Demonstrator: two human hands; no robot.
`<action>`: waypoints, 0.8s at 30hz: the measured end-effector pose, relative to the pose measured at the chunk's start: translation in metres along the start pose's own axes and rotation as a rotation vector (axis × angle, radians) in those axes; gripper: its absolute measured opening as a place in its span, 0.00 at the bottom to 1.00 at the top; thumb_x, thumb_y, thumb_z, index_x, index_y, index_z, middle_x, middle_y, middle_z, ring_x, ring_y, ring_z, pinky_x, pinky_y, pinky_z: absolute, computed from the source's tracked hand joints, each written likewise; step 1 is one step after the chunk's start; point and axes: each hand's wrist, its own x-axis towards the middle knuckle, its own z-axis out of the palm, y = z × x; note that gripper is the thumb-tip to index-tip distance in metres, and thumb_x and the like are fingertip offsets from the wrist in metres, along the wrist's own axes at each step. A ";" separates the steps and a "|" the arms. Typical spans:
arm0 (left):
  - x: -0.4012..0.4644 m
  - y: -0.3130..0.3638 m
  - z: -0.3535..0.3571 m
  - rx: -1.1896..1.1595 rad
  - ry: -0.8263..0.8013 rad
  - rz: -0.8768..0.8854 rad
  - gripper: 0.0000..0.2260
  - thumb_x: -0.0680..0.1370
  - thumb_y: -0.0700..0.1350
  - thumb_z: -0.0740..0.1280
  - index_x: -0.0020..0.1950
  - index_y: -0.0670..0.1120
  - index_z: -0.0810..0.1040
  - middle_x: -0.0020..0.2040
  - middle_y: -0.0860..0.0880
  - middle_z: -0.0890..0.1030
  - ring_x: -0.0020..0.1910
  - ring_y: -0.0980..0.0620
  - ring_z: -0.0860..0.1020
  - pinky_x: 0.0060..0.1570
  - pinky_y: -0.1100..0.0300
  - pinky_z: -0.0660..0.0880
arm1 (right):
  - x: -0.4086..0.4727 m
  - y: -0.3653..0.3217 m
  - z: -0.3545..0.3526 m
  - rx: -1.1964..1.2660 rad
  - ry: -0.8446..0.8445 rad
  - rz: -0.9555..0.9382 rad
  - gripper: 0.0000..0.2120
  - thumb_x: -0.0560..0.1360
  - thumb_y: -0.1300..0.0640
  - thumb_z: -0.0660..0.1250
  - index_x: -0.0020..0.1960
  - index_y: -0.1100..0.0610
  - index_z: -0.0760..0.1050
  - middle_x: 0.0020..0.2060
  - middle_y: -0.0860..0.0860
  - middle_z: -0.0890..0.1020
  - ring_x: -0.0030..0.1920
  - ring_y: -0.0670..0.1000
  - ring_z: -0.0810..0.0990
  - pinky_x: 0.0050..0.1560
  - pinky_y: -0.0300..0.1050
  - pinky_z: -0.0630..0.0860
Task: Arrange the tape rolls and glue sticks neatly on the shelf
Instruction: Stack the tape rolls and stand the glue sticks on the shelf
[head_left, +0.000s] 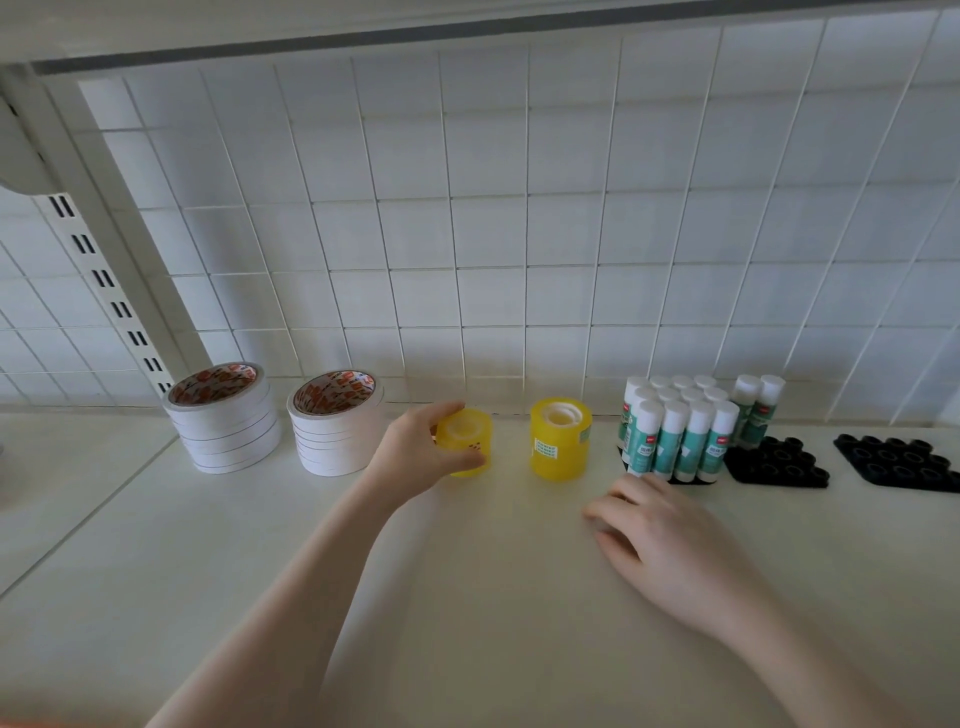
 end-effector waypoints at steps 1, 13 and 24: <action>0.000 -0.001 0.000 -0.014 0.003 -0.003 0.31 0.65 0.46 0.78 0.67 0.52 0.73 0.58 0.51 0.78 0.56 0.52 0.75 0.57 0.59 0.71 | 0.000 0.000 0.000 0.001 -0.003 0.002 0.06 0.66 0.57 0.73 0.36 0.51 0.76 0.33 0.45 0.72 0.36 0.49 0.74 0.26 0.42 0.72; -0.001 -0.003 0.003 -0.155 0.030 -0.053 0.29 0.64 0.43 0.78 0.64 0.53 0.76 0.55 0.51 0.79 0.55 0.52 0.75 0.55 0.58 0.73 | 0.001 -0.001 0.000 0.040 -0.010 0.009 0.06 0.67 0.58 0.73 0.37 0.51 0.76 0.34 0.45 0.72 0.36 0.50 0.73 0.27 0.46 0.74; -0.037 0.015 0.003 0.347 0.085 0.034 0.32 0.71 0.49 0.72 0.73 0.50 0.63 0.68 0.47 0.70 0.65 0.47 0.69 0.61 0.56 0.67 | -0.002 -0.002 -0.013 0.026 -0.151 0.061 0.09 0.78 0.51 0.58 0.51 0.52 0.77 0.46 0.48 0.74 0.51 0.50 0.71 0.46 0.47 0.73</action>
